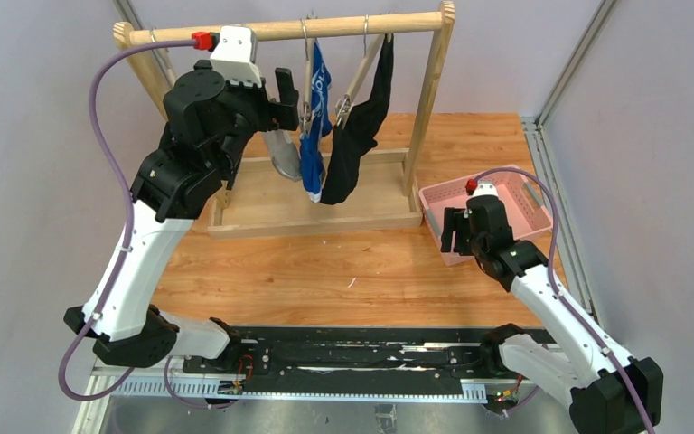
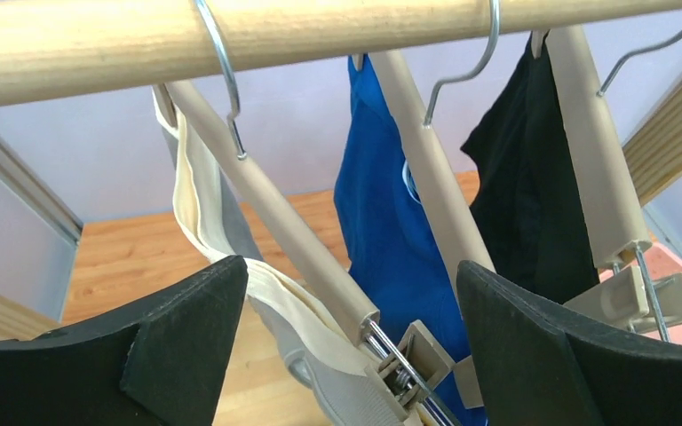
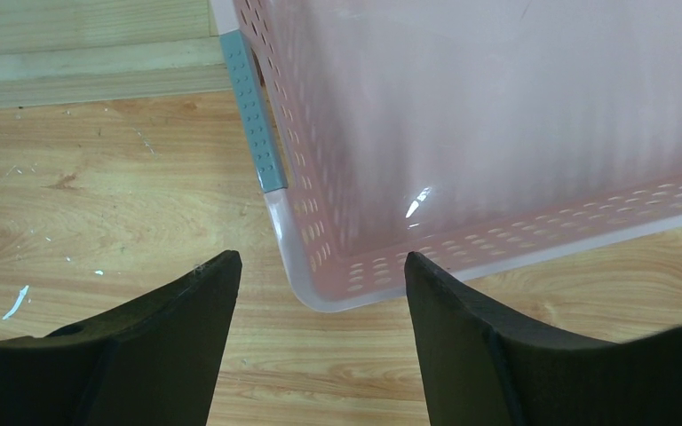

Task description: Remove the underwear clipped to the hanger

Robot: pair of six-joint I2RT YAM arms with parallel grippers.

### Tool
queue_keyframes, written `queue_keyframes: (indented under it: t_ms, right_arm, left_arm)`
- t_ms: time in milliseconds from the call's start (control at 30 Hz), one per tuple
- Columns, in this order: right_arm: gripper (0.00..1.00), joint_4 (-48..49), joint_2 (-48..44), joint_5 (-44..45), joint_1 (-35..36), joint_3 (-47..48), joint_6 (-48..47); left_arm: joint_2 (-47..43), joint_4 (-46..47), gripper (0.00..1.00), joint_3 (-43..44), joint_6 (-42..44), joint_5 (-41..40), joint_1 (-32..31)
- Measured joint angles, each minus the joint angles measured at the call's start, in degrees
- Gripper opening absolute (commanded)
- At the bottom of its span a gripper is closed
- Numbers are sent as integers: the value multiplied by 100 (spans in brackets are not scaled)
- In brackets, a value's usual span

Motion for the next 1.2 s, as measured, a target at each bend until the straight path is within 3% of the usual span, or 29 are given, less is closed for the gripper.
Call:
queue_keyframes:
  t_ms: [367,667,833,900,967,1200]
  right_arm:
    - [68,-15,-2,-20,0,-105,24]
    - [68,-13,9,-66,0,-109,31]
    - [68,-13,59,-105,0,-146,63]
    - [67,-17,68,-116,0,-177,83]
    - [67,-24,72,-144,0,-184,107]
    - [66,-20,136,-210,0,-184,151]
  left_arm:
    - [28,240,100,-7,4,-245,190]
    - [144,247,74,-7,-42,-334,474]
    - [146,240,70,-7,-131,-254,745]
    - [146,240,61,-7,-181,-175,861]
    - [146,245,58,-11,-245,-136,911]
    - [146,282,53,-162,-289,-39,964]
